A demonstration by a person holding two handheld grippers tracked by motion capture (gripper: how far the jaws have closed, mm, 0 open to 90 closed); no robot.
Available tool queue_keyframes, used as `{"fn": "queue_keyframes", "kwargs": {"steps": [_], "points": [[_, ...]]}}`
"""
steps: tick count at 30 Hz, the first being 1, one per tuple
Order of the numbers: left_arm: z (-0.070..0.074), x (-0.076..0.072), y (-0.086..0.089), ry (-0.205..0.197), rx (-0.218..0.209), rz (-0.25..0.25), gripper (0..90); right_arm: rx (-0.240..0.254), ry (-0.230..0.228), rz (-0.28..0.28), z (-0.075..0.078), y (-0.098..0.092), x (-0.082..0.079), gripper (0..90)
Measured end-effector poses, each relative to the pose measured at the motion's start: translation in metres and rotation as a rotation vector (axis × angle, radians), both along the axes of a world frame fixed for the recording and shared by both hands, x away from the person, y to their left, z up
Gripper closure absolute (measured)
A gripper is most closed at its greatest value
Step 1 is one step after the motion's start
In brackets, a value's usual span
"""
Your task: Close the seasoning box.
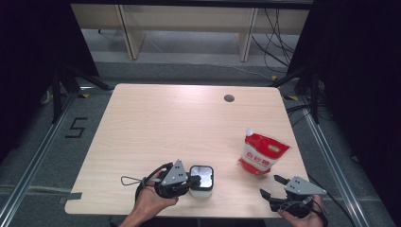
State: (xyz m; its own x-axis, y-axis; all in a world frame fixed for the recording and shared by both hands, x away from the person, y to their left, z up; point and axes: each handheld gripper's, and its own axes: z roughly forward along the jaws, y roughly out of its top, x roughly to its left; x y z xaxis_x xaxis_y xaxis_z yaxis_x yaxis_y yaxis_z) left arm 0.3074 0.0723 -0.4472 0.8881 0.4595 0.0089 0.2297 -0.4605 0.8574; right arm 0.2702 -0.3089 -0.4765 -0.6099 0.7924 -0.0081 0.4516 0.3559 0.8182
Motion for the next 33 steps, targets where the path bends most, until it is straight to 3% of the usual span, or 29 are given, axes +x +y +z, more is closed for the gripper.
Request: {"fn": "queue_keyframes", "kwargs": {"steps": [1, 4, 6, 8, 9, 14, 18, 19, 21, 26, 33], "points": [[0.0, 0.0, 0.0, -0.001, 0.004, -0.002, 88.2, -0.013, -0.029, 0.019, 0.0, -0.002, 0.003, 27.6], [0.002, 0.001, 0.001, -0.002, 0.019, -0.003, 86.3, -0.022, -0.043, 0.028, -0.001, -0.001, 0.003, 27.6], [0.003, 0.0, 0.002, 0.015, -0.014, 0.007, 83.5, -0.018, -0.031, 0.027, -0.001, -0.001, 0.003, 27.5], [0.006, 0.0, 0.005, 0.019, -0.033, 0.007, 76.7, -0.023, -0.044, 0.021, -0.001, -0.002, 0.004, 27.5], [0.007, 0.0, 0.007, 0.023, -0.04, 0.012, 73.6, -0.007, -0.013, 0.006, -0.001, 0.0, 0.001, 27.5], [0.012, 0.0, 0.018, 0.053, -0.079, 0.022, 57.9, -0.033, -0.044, 0.034, -0.001, 0.0, 0.004, 27.3], [0.014, 0.001, 0.026, 0.051, -0.061, 0.028, 46.7, -0.022, -0.031, 0.031, -0.001, 0.0, 0.003, 27.1], [0.012, 0.0, 0.028, 0.057, -0.074, 0.033, 44.8, -0.032, -0.055, 0.033, -0.001, -0.001, 0.004, 26.9], [0.011, 0.0, 0.032, 0.054, -0.068, 0.038, 40.8, -0.016, -0.022, 0.027, -0.001, 0.0, 0.002, 26.1], [0.003, -0.001, 0.041, 0.076, -0.094, 0.092, 34.4, -0.025, -0.04, 0.053, -0.001, 0.0, 0.005, 23.7], [-0.01, -0.001, 0.057, 0.076, -0.061, 0.099, 30.3, -0.025, -0.039, 0.057, -0.001, 0.002, 0.004, 21.3]]}}
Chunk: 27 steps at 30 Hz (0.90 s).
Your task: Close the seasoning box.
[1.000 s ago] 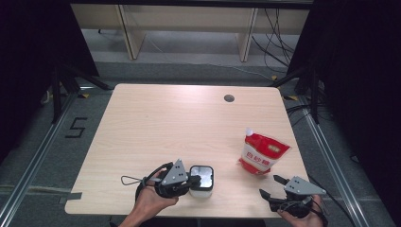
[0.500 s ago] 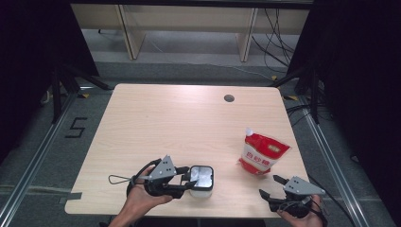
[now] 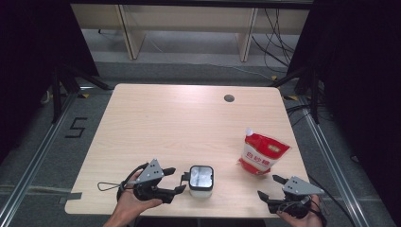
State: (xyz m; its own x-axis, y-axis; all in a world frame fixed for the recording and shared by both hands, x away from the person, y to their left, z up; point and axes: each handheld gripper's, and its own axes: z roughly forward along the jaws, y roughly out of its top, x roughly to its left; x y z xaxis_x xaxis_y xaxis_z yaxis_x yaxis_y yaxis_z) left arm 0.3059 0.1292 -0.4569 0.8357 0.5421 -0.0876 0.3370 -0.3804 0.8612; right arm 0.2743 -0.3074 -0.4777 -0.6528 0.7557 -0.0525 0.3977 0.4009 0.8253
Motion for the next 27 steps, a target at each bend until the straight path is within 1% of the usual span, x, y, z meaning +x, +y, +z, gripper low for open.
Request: {"fn": "queue_keyframes", "kwargs": {"steps": [1, 3, 4, 5, 6, 7, 8, 10, 11, 12, 13, 14, 15, 16, 17, 18, 19, 20, 21, 22, 23, 24, 25, 26, 27], "points": [[-0.002, -0.002, 0.001, 0.024, -0.005, 0.025, 29.9, 0.0, -0.002, 0.0, 0.0, 0.0, 0.0, 20.9], [-0.005, -0.001, 0.007, 0.02, 0.005, 0.031, 28.5, -0.002, -0.007, 0.005, 0.0, 0.001, 0.0, 20.3], [-0.007, -0.002, 0.007, 0.037, -0.013, 0.051, 27.6, 0.0, -0.008, 0.008, -0.001, 0.001, 0.0, 19.9], [-0.008, -0.001, 0.011, 0.028, -0.003, 0.049, 27.0, 0.015, 0.016, 0.01, -0.001, 0.003, -0.001, 19.6], [-0.009, -0.002, 0.013, 0.042, -0.007, 0.072, 26.2, 0.007, 0.0, 0.008, 0.0, 0.003, -0.001, 19.3], [-0.011, -0.001, 0.015, 0.028, -0.004, 0.073, 25.2, 0.005, 0.001, 0.007, 0.0, 0.003, -0.001, 18.9], [-0.011, 0.0, 0.018, 0.032, -0.005, 0.079, 24.1, -0.006, -0.025, 0.026, -0.001, 0.003, 0.001, 18.8], [-0.013, -0.001, 0.022, 0.032, -0.008, 0.09, 23.1, -0.008, -0.027, 0.035, -0.001, 0.003, 0.001, 18.7], [-0.014, -0.001, 0.023, 0.034, -0.005, 0.092, 22.8, -0.003, -0.013, 0.033, -0.001, 0.004, 0.0, 18.7], [-0.015, -0.003, 0.025, 0.045, -0.003, 0.113, 22.1, -0.005, -0.015, 0.029, -0.001, 0.004, 0.0, 18.6], [-0.017, -0.003, 0.027, 0.031, 0.001, 0.101, 21.8, -0.007, -0.016, 0.029, -0.001, 0.004, 0.0, 18.6], [-0.018, -0.004, 0.028, 0.034, 0.004, 0.105, 21.7, -0.007, -0.013, 0.027, -0.001, 0.004, 0.0, 18.6], [-0.02, -0.006, 0.028, 0.054, -0.003, 0.127, 21.2, 0.005, 0.01, 0.016, -0.001, 0.005, -0.001, 18.6], [-0.021, -0.008, 0.029, 0.058, 0.015, 0.121, 20.1, 0.004, 0.011, 0.019, -0.001, 0.005, -0.001, 18.6], [-0.022, -0.011, 0.028, 0.055, 0.021, 0.119, 18.9, 0.001, 0.008, 0.021, -0.002, 0.005, -0.001, 18.6], [-0.022, -0.013, 0.028, 0.048, 0.054, 0.113, 18.7, 0.006, 0.013, 0.02, -0.001, 0.005, -0.001, 18.6], [-0.025, -0.015, 0.027, 0.045, 0.046, 0.106, 18.7, -0.006, 0.003, 0.031, -0.002, 0.004, 0.0, 18.6], [-0.026, -0.018, 0.027, 0.047, 0.057, 0.107, 18.7, -0.006, 0.007, 0.036, -0.002, 0.004, 0.0, 18.6], [-0.027, -0.019, 0.027, 0.045, 0.079, 0.096, 18.7, -0.004, 0.013, 0.037, -0.002, 0.005, 0.0, 18.6], [-0.029, -0.021, 0.026, 0.049, 0.071, 0.107, 18.7, -0.004, 0.012, 0.028, -0.002, 0.005, 0.0, 18.7], [-0.03, -0.022, 0.026, 0.054, 0.079, 0.1, 18.6, -0.006, 0.006, 0.03, -0.002, 0.005, 0.0, 18.7], [-0.031, -0.023, 0.026, 0.047, 0.096, 0.099, 18.1, -0.008, 0.001, 0.031, -0.002, 0.005, 0.0, 18.7], [-0.032, -0.024, 0.025, 0.051, 0.087, 0.099, 17.3, -0.008, 0.003, 0.031, -0.002, 0.005, 0.0, 18.7], [-0.032, -0.024, 0.027, 0.046, 0.121, 0.079, 16.6, -0.012, -0.005, 0.031, -0.002, 0.004, 0.0, 18.7], [-0.034, -0.025, 0.025, 0.056, 0.099, 0.09, 16.5, -0.003, -0.003, 0.039, -0.003, 0.004, 0.001, 18.7]]}}
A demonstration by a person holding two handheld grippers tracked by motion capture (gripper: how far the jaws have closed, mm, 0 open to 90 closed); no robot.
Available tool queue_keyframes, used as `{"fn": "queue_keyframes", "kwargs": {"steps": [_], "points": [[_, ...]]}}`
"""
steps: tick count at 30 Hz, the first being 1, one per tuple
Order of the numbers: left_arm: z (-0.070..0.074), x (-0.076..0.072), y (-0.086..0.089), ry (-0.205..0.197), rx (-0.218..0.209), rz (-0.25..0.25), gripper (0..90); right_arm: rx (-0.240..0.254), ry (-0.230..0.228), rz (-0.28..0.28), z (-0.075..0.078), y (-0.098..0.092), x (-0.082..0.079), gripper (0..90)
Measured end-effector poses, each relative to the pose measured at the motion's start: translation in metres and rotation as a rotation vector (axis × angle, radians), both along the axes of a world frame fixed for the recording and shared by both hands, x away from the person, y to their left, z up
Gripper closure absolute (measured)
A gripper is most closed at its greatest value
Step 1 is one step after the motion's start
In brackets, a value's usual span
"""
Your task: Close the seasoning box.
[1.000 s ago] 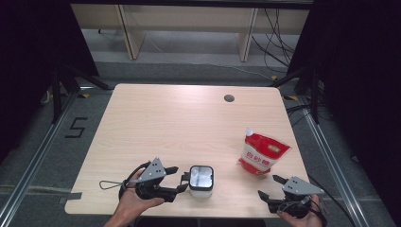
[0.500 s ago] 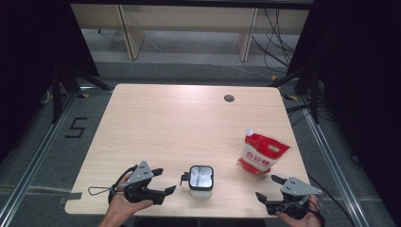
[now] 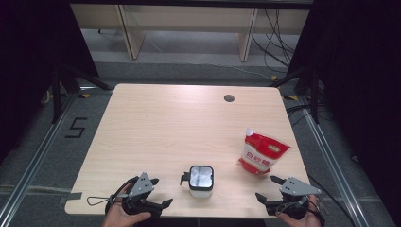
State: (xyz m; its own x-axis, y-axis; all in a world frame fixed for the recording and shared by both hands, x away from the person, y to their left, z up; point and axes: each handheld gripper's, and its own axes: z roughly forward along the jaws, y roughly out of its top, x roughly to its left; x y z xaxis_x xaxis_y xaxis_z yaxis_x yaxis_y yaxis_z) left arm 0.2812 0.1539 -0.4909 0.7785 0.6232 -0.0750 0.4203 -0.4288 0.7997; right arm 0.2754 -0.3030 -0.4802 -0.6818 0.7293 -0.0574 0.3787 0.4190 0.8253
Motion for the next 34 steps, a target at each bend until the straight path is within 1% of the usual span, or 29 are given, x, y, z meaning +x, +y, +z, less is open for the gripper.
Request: {"fn": "queue_keyframes", "kwargs": {"steps": [1, 2, 3, 4, 5, 6, 7, 8, 9, 10, 11, 12, 13, 14, 15, 16, 17, 18, 22, 24, 25, 26, 27, 30, 31, 33, 34], "points": [[-0.001, 0.0, 0.0, 0.0, 0.01, -0.005, 16.4, 0.01, 0.028, 0.002, 0.0, 0.001, -0.001, 18.7], [-0.001, 0.0, 0.0, 0.007, 0.017, -0.013, 16.3, 0.005, 0.024, 0.005, -0.001, 0.001, 0.0, 18.7], [-0.002, -0.001, 0.0, 0.008, 0.015, -0.016, 16.3, -0.004, 0.026, -0.008, 0.0, 0.001, -0.001, 18.7], [-0.003, -0.002, -0.001, 0.011, 0.0, -0.009, 16.3, -0.007, 0.023, -0.006, 0.0, 0.001, -0.002, 18.7], [-0.003, -0.002, -0.001, 0.016, 0.014, -0.013, 16.3, -0.014, 0.009, 0.0, 0.0, 0.001, -0.001, 18.7], [-0.004, -0.003, 0.0, 0.011, 0.029, -0.028, 16.3, -0.002, 0.022, 0.01, -0.001, 0.002, -0.001, 18.6], [-0.005, -0.004, -0.001, 0.02, 0.041, -0.022, 16.3, -0.001, 0.038, 0.024, -0.002, 0.002, 0.0, 18.6], [-0.007, -0.005, -0.002, 0.019, 0.046, -0.027, 16.3, -0.016, 0.018, 0.01, -0.001, 0.002, -0.001, 18.6], [-0.008, -0.005, -0.002, 0.011, 0.074, -0.028, 16.3, -0.017, 0.03, 0.011, -0.002, 0.003, -0.001, 18.6], [-0.008, -0.005, -0.002, 0.011, 0.074, -0.028, 16.3, -0.017, 0.03, 0.011, -0.002, 0.003, -0.001, 18.6], [-0.01, -0.006, -0.002, 0.007, 0.1, -0.031, 16.3, -0.019, 0.032, 0.005, -0.002, 0.003, -0.002, 18.6], [-0.01, -0.005, -0.002, 0.006, 0.108, -0.035, 16.4, -0.021, 0.032, 0.009, -0.002, 0.003, -0.001, 18.6], [-0.01, -0.005, -0.001, -0.001, 0.116, -0.044, 16.5, -0.022, 0.047, 0.006, -0.003, 0.003, -0.002, 18.3], [-0.01, -0.004, -0.001, -0.006, 0.116, -0.045, 16.5, -0.024, 0.043, 0.018, -0.004, 0.003, 0.0, 18.2], [-0.01, -0.004, 0.0, -0.01, 0.115, -0.051, 16.4, -0.023, 0.051, 0.031, -0.005, 0.003, 0.0, 18.2], [-0.01, -0.005, -0.001, -0.007, 0.113, -0.051, 16.4, -0.034, 0.05, 0.019, -0.005, 0.003, 0.0, 18.1], [-0.01, -0.005, -0.001, 0.004, 0.116, -0.034, 16.4, -0.032, 0.061, 0.011, -0.005, 0.003, -0.001, 18.1], [-0.011, -0.005, -0.002, 0.007, 0.104, -0.036, 16.4, -0.042, 0.045, 0.014, -0.006, 0.003, 0.0, 18.1], [-0.011, -0.005, -0.003, 0.007, 0.109, -0.042, 16.4, -0.041, 0.066, 0.014, -0.007, 0.004, 0.0, 17.6], [-0.012, -0.005, -0.003, 0.009, 0.109, -0.042, 16.4, -0.049, 0.074, 0.02, -0.008, 0.004, 0.001, 17.6], [-0.011, -0.005, -0.003, 0.003, 0.118, -0.046, 16.4, -0.054, 0.08, 0.015, -0.009, 0.004, 0.0, 17.6], [-0.011, -0.005, -0.003, 0.007, 0.105, -0.049, 16.4, -0.057, 0.077, 0.011, -0.009, 0.004, 0.0, 17.5], [-0.012, -0.006, -0.003, 0.016, 0.098, -0.038, 16.4, -0.058, 0.079, 0.014, -0.009, 0.004, 0.0, 17.5], [-0.012, -0.005, -0.002, 0.012, 0.103, -0.035, 16.4, -0.06, 0.083, 0.009, -0.009, 0.003, 0.001, 17.6], [-0.011, -0.005, -0.002, 0.011, 0.106, -0.041, 16.4, -0.062, 0.081, 0.015, -0.01, 0.003, 0.001, 17.6], [-0.012, -0.005, -0.002, 0.015, 0.101, -0.038, 16.4, -0.059, 0.096, 0.011, -0.01, 0.003, 0.001, 17.6], [-0.012, -0.004, -0.002, 0.017, 0.098, -0.036, 16.4, -0.067, 0.091, 0.009, -0.01, 0.003, 0.001, 17.6]]}}
